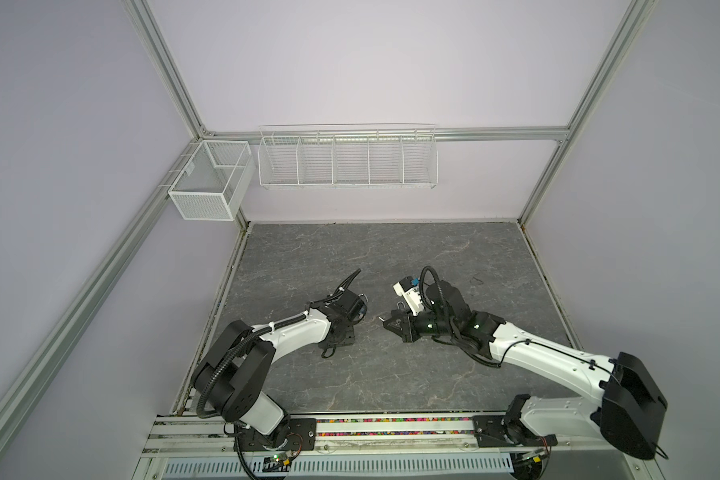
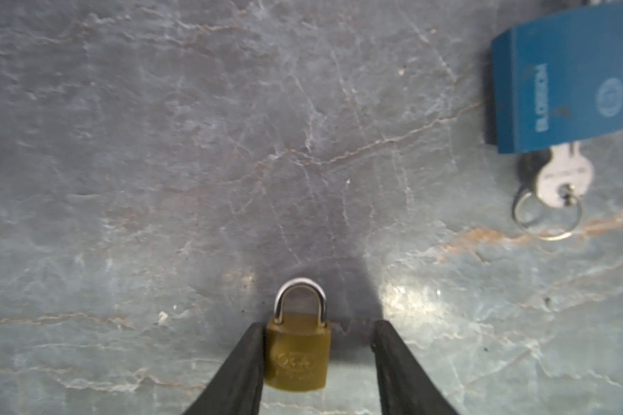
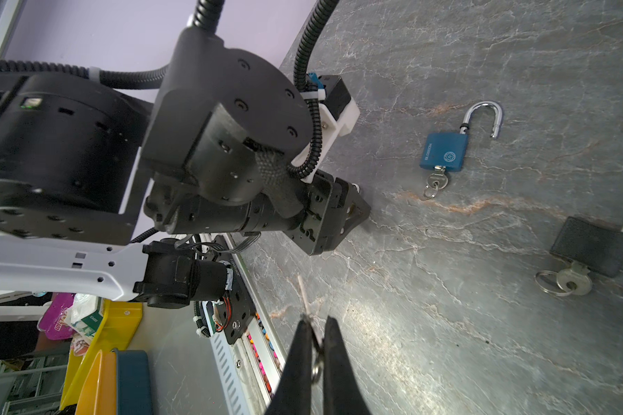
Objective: Unlock with the key
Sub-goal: 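Lower the open left gripper around the small brass padlock, then close the left gripper on the brass padlock and lift it toward the right gripper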
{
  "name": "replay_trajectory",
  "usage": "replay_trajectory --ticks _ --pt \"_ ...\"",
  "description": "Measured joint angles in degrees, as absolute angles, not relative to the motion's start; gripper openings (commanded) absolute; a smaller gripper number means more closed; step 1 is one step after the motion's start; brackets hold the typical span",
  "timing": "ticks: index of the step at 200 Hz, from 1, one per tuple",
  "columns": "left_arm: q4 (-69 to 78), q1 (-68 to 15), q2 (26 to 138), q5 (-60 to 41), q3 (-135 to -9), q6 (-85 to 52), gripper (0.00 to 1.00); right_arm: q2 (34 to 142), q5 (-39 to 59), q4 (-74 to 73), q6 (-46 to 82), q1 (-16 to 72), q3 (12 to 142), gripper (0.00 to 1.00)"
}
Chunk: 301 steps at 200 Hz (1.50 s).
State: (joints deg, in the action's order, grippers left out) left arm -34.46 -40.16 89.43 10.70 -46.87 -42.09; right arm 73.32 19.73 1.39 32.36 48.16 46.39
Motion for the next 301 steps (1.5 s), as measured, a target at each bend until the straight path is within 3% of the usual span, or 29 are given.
replay_trajectory --ticks 69,84,113,131,210,301 --pt "-34.81 -40.51 89.95 10.7 -47.46 -42.41 0.38 73.32 19.42 1.41 32.34 48.16 46.37 0.07" --pt "-34.83 -40.58 89.95 10.7 -47.46 -42.48 0.32 73.32 19.31 1.41 32.34 48.16 46.37 0.07" --pt "-34.87 -40.58 89.95 10.68 -47.46 -42.81 0.31 73.32 19.29 1.43 32.34 48.16 46.37 0.07" --pt "-34.85 -40.58 89.95 10.7 -47.44 -42.83 0.24 73.32 19.27 1.43 32.34 48.16 46.37 0.07" --pt "-34.37 -40.58 89.25 10.13 -47.18 -42.92 0.12 73.32 18.15 1.87 32.34 48.16 46.37 0.07" --pt "-33.04 -41.17 80.79 8.88 -46.78 -47.92 0.0 70.83 10.04 10.09 32.25 50.46 46.74 0.07"
